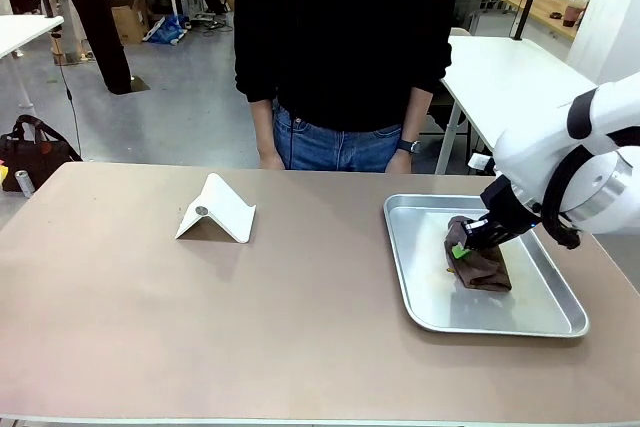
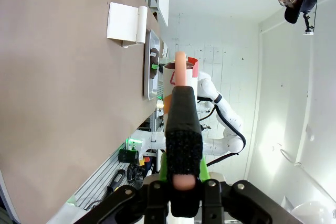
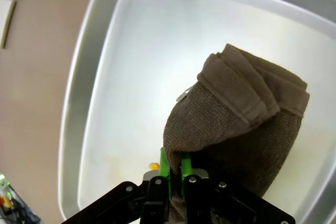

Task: Clean the surface of the table.
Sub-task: Clean the area not pointed to by the person.

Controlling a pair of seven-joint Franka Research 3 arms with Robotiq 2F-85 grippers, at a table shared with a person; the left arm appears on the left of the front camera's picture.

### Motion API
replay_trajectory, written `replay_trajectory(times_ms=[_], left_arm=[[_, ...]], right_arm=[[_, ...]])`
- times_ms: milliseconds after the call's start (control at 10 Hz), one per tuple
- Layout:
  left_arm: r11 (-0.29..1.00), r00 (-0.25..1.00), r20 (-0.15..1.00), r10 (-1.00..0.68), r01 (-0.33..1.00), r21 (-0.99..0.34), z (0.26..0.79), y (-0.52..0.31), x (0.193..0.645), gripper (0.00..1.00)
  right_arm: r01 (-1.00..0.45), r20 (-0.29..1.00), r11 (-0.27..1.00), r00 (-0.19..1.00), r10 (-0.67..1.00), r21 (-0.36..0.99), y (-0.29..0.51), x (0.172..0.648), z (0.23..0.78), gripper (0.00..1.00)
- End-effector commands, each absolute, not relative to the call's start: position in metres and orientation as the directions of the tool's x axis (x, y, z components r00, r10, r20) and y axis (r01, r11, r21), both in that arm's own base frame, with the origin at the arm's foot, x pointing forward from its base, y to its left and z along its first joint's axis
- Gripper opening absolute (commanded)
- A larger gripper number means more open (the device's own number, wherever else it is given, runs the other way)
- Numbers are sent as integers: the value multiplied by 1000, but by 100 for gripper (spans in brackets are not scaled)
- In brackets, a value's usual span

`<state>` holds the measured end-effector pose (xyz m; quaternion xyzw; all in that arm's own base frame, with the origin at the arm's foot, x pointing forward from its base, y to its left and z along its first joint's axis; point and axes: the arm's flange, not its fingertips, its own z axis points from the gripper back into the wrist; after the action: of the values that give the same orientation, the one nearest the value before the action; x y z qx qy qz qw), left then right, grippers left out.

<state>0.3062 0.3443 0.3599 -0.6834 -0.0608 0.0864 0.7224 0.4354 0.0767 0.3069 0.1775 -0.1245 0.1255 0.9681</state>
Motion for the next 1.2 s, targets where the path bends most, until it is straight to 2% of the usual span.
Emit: replay_trajectory(times_ms=[0,300,700,1100], left_arm=[[28,976,-9,219,-15,-999,364,343,303,22],[28,976,-9,219,-15,-999,364,343,303,22],[28,976,-9,219,-15,-999,364,343,303,22],[28,976,-9,219,-15,-999,364,343,303,22]], right_arm=[[-339,308,851,925,223,401,82,437,300,9],[-410,313,778,906,286,476,94,428,301,9],[-507,349,728,858,377,461,105,419,303,9],[-456,342,833,873,349,313,100,424,293,9]])
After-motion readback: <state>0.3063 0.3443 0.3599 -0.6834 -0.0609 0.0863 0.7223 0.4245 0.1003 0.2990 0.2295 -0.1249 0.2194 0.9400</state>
